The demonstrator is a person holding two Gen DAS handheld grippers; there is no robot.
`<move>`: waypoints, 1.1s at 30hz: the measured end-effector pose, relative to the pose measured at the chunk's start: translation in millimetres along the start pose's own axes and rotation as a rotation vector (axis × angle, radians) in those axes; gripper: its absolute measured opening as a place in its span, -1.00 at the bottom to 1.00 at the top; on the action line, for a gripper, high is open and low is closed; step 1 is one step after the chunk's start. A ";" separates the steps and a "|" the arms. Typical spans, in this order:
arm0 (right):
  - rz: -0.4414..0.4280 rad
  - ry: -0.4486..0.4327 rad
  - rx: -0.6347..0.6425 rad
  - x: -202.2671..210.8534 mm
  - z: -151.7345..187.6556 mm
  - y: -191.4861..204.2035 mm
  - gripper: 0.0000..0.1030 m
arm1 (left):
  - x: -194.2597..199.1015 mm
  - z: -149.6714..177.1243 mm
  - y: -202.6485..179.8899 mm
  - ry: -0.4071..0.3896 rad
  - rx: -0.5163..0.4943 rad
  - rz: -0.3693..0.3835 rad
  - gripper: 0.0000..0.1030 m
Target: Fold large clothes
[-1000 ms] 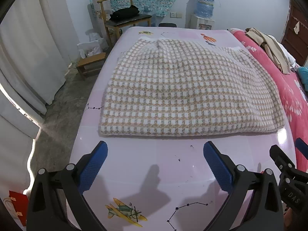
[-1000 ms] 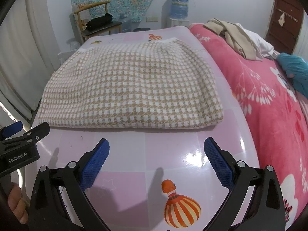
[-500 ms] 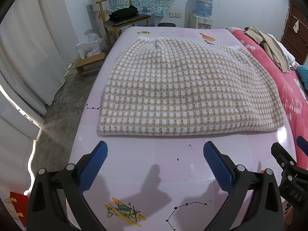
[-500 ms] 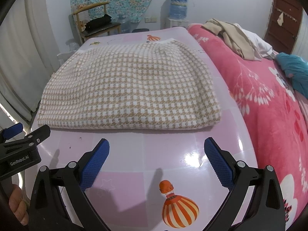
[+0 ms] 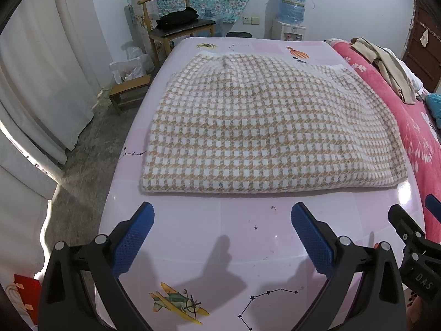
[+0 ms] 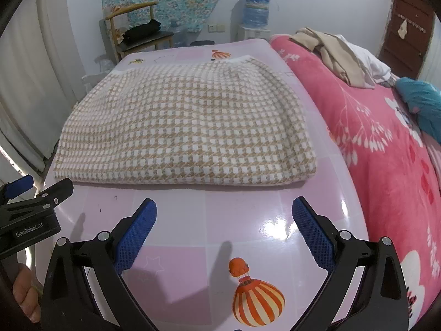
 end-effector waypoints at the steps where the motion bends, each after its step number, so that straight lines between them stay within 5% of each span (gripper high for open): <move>1: 0.001 0.000 0.000 0.1 0.0 0.3 0.84 | 0.0 0.0 0.0 -0.001 0.000 -0.002 0.90; 33: -0.003 0.002 0.009 0.3 -1.6 -1.0 0.84 | -3.1 0.8 0.1 0.003 0.001 -0.002 0.90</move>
Point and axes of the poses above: each gripper's, at about its wrist camera, not at the fingertips, and x roughly against the way its jaws point, y to its left, z to its underside, the point moved 2 cm from there along -x, roughly the way its jaws point, and after that the axes turned 2 degrees about z, right-handed, at the moved point
